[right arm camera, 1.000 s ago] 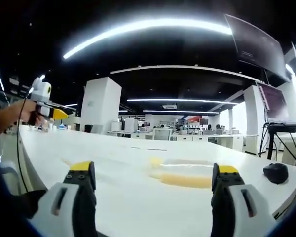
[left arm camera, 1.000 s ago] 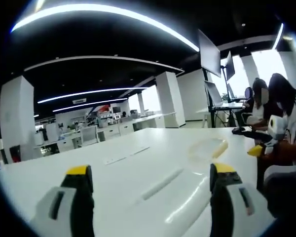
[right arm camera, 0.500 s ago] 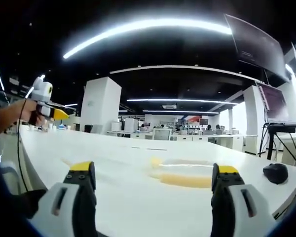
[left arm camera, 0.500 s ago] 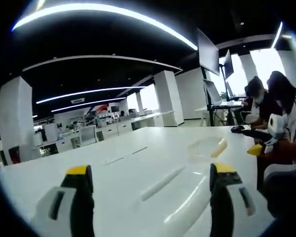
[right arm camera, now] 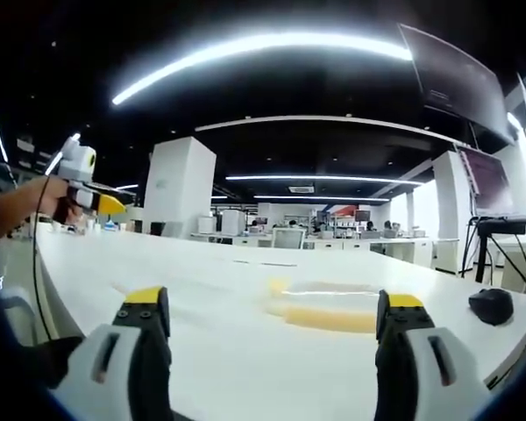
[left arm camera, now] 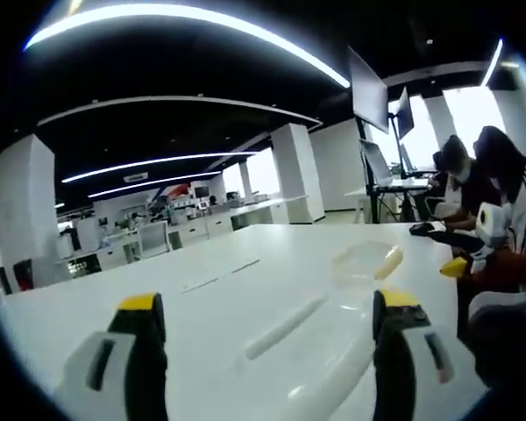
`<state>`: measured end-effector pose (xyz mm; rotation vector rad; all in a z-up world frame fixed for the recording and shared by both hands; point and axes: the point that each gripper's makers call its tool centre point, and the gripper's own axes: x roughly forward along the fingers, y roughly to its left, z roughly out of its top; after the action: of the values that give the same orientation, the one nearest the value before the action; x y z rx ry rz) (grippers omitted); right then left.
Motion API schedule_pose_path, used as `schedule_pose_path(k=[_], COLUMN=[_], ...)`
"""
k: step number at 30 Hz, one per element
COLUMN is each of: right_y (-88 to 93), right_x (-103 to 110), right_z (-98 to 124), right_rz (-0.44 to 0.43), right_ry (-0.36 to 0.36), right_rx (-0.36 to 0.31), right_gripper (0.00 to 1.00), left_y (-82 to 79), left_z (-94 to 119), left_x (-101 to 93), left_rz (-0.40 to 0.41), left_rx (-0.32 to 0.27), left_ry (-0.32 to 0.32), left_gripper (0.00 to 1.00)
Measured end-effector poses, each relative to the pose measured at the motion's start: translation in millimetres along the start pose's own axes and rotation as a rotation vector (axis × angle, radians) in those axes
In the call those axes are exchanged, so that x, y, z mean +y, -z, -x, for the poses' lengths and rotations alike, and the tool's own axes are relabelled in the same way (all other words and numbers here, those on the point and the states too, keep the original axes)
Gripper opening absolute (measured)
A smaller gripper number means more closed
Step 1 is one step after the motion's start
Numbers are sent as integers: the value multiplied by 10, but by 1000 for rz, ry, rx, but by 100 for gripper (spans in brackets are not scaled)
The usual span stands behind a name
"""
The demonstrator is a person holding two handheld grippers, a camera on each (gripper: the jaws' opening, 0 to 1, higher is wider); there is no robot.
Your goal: Snap each plastic latch of the storage box into its locked position after aligning the lid with the box until every specified latch is closed and the lid sits flush.
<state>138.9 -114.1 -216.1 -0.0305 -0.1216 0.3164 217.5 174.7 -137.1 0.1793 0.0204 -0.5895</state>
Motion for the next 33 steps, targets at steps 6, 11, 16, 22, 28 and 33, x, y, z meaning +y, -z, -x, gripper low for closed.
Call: schedule_pose_path(k=[6,11,16,22,28,33], right_y=[3,14,36,37,41,34], right_x=[-6,-13,0,4,9,7], right_z=[-2,-6,-5,-7,-1,1], right_rz=[1,-1,-1,2,2,0], right_ry=[1,3,0,-2,-4,-4], right_rx=[0,1,4,3,3,0], right_gripper=[99,99,99,99,99,99], left_y=[-12,-17,-5,8,26,18], left_z=[-32,-49,-75,-113,-134,-153], left_x=[-20,-51,-79,-106,-138,-154], left_rz=[-10,-15,-19,-23,-27,-31], left_rx=[7,8,18,28,38,39], left_ry=[7,17,32,46,56,60], left_gripper=[99,99,99,99,99,99])
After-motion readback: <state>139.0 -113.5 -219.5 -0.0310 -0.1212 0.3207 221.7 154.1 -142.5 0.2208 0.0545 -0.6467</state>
